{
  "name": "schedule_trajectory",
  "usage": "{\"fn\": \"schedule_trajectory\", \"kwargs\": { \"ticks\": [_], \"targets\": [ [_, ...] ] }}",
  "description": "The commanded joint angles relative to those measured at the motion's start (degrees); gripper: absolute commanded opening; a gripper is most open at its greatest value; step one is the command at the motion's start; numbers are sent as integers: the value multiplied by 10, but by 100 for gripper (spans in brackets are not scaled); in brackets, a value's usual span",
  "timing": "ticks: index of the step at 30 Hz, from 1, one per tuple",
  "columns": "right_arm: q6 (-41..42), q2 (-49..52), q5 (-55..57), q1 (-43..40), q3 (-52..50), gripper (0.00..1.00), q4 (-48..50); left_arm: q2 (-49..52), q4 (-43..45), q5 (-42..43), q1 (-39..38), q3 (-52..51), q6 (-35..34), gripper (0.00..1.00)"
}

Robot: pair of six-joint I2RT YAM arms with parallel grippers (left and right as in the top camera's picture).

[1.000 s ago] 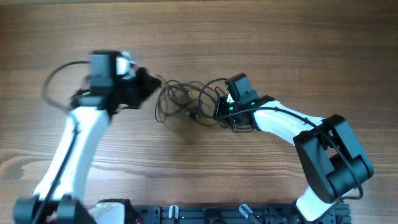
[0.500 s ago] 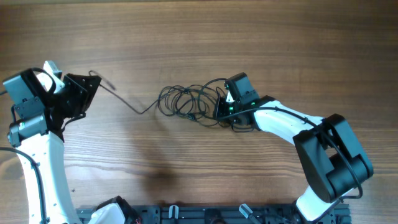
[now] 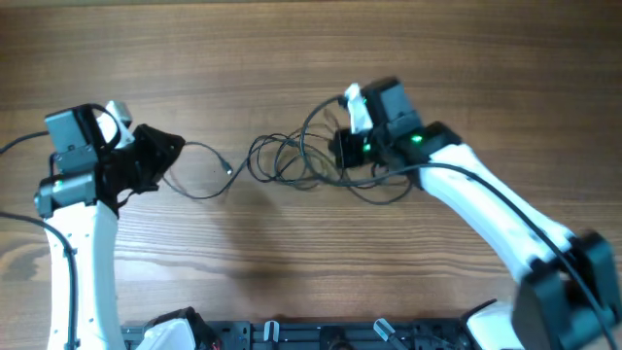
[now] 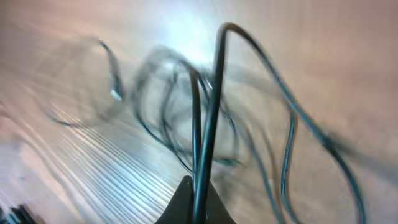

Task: Untangle cables

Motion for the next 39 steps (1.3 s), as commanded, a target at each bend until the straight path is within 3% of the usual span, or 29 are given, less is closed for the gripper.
{"fn": "schedule_trajectory", "kwargs": {
  "ticks": [1,11,12,15,17,27,32,36,39],
  "targets": [
    [-28,-70,20,-1,20,4,9,-4,4,-18,-39,0,13,28],
    [-11,-141,-12,-1,20,4,75,42,10,-39,-128,0,13,31],
    [5,-141,-14,-1,20,4,83,61,18,-39,-150,0,13,35],
    [7,-141,-14,-1,20,4,88,97,38,-39,-189,0,10,59],
    [7,-141,-14,-1,20,4,88,118,56,-39,-212,0,9,62],
    [17,-141,-14,-1,20,4,86,207,168,-11,-287,0,-69,63],
    [17,-141,-14,-1,20,4,81,239,209,-14,-294,0,-132,54],
    [17,-141,-14,-1,20,4,77,263,238,-33,-296,0,-186,52],
    [17,-141,-14,-1,20,4,75,276,261,-35,-298,0,-189,52]
  ]
}}
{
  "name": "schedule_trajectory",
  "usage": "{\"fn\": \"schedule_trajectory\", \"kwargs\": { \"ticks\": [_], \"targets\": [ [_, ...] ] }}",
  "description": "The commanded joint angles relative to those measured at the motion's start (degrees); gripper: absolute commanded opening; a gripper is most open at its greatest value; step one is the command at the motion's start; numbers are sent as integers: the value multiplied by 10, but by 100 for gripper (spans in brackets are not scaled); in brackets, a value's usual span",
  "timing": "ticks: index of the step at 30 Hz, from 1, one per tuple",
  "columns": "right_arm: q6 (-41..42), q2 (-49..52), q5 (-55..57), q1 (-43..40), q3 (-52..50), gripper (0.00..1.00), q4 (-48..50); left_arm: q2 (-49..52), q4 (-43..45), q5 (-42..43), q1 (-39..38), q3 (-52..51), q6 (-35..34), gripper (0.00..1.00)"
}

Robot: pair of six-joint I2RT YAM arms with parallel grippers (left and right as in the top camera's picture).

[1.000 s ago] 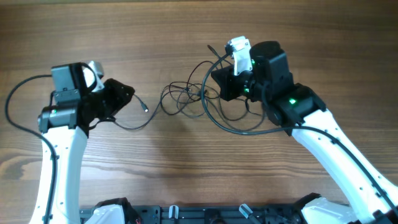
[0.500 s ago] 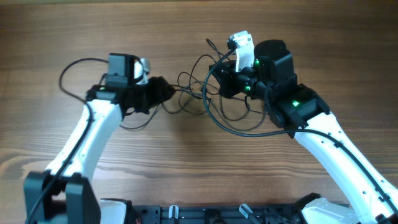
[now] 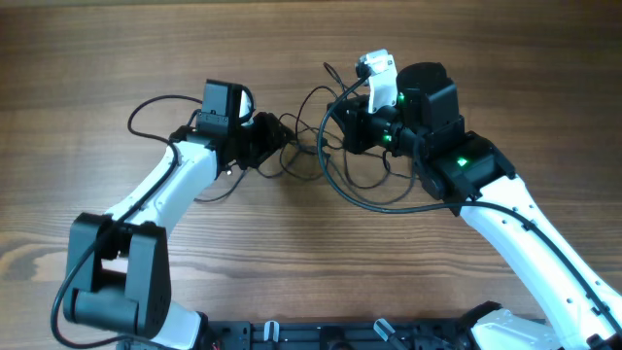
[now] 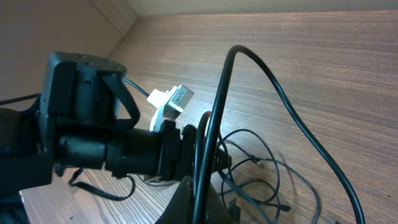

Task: Untangle cables

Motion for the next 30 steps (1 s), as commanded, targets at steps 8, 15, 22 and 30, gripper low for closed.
{"fn": "schedule_trajectory", "kwargs": {
  "ticks": [8,15,22,30],
  "targets": [
    [5,-10,-10,-1,10,4,-5,33,54,-12,-7,0,-37,52],
    [5,-10,-10,-1,10,4,-6,35,74,-12,-26,0,-97,44],
    [5,-10,-10,-1,10,4,-9,43,68,-37,-52,0,-139,25],
    [20,-10,104,-5,10,4,-57,42,-14,-49,-18,0,-59,4]
  ]
}}
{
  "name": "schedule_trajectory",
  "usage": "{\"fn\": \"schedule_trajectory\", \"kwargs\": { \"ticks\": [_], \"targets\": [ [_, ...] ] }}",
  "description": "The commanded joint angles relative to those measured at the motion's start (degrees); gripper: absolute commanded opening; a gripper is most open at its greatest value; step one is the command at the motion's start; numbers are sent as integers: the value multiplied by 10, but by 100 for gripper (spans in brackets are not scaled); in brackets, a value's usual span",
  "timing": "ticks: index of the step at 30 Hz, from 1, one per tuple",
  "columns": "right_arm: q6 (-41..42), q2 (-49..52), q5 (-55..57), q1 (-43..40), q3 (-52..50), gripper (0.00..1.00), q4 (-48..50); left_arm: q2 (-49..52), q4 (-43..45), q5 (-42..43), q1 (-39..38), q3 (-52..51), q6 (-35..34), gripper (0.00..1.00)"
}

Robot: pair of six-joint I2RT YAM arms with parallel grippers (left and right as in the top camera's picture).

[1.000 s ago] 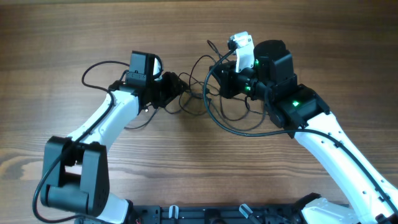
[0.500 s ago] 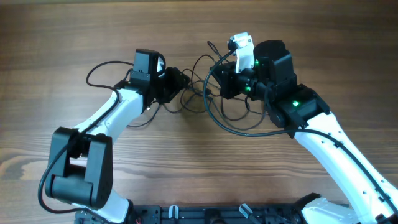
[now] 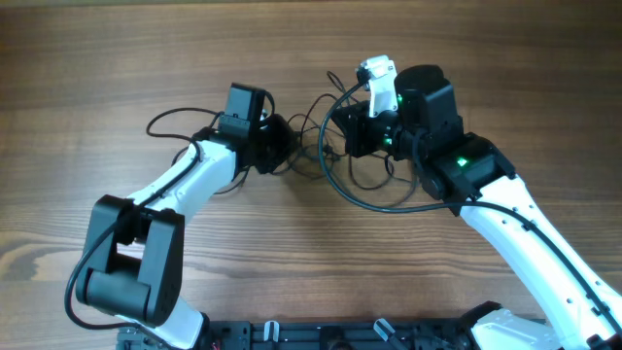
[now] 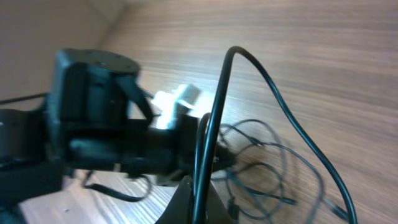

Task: Untangle cables

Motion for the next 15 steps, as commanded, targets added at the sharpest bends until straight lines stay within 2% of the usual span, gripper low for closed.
{"fn": "schedule_trajectory", "kwargs": {
  "ticks": [1,4,7,10,15],
  "targets": [
    [41,-10,111,-12,10,4,-23,7,-62,-27,37,0,68,4],
    [107,-10,165,-47,10,4,-38,7,-120,-43,74,0,104,4],
    [137,-10,170,-100,10,4,-43,7,-153,-47,110,0,155,4],
    [142,-10,165,-183,10,4,-59,7,-190,-47,162,0,207,4],
    [141,-10,165,-299,10,4,-103,7,-212,-47,224,0,240,4]
  ]
}}
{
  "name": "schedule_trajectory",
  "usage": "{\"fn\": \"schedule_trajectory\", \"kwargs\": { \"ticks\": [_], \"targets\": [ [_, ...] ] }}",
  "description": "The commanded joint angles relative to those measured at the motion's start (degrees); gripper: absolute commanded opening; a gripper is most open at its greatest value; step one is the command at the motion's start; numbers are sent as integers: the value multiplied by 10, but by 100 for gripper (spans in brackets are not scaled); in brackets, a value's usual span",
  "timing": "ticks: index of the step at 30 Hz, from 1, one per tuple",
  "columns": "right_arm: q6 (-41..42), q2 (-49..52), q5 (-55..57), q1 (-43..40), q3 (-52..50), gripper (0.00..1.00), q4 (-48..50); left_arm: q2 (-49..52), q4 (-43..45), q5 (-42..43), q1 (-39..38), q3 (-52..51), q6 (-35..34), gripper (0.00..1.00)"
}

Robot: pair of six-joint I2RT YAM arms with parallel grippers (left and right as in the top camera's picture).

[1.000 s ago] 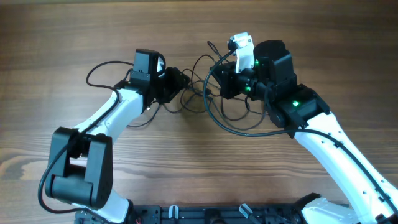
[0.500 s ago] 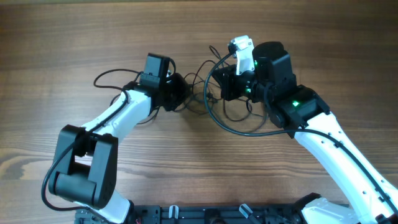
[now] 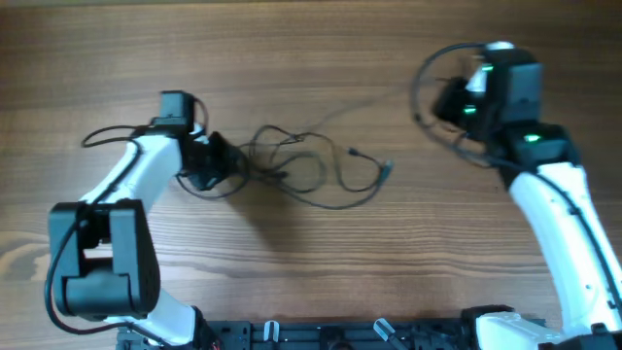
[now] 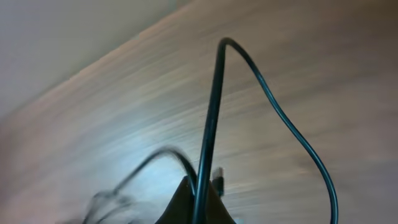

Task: Untangle cables

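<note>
A thin black cable tangle [image 3: 292, 167] lies on the wooden table, left of centre, and its two loose plug ends [image 3: 386, 167] trail to the right. My left gripper [image 3: 212, 161] is at the tangle's left end and looks shut on a strand. A thick black cable [image 3: 424, 80] loops around my right gripper [image 3: 453, 100], far to the right and apart from the tangle. In the right wrist view that gripper [image 4: 199, 198] is shut on the thick cable [image 4: 214, 106], which rises from the fingers and arcs down to the right. A small plug [image 4: 219, 175] shows beside the fingers.
The wooden table [image 3: 311, 253] carries only the cables. A dark rail [image 3: 321, 335] runs along the near edge between the arm bases. A dark wire loop [image 3: 107, 134] trails behind the left arm. The right wrist view is motion-blurred.
My right gripper has moved from the table's middle to the far right with the thick cable, which is now apart from the tangle. My left gripper has moved left, and the thin tangle is stretched out.
At first my left gripper was at the far left and my right gripper held the thick cable over the tangle. Then both grippers met at the tangle in the middle. Now they are far apart, each with its own cable.
</note>
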Motion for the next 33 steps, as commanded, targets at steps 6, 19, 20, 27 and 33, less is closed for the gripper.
{"fn": "schedule_trajectory", "kwargs": {
  "ticks": [6,19,20,27,33],
  "targets": [
    [9,-10,-49,-173,10,4,-35,7,-25,-18,85,-1,72,4],
    [-37,-10,-59,-202,10,4,-42,1,-29,-3,86,-1,72,4],
    [-37,-10,-59,-202,10,4,-42,1,-30,-3,86,-1,72,4],
    [-76,-10,-117,-202,10,15,-39,1,-28,36,84,-1,88,4],
    [-205,-10,-330,-199,10,47,-40,1,-17,82,78,-1,103,4]
  ]
}}
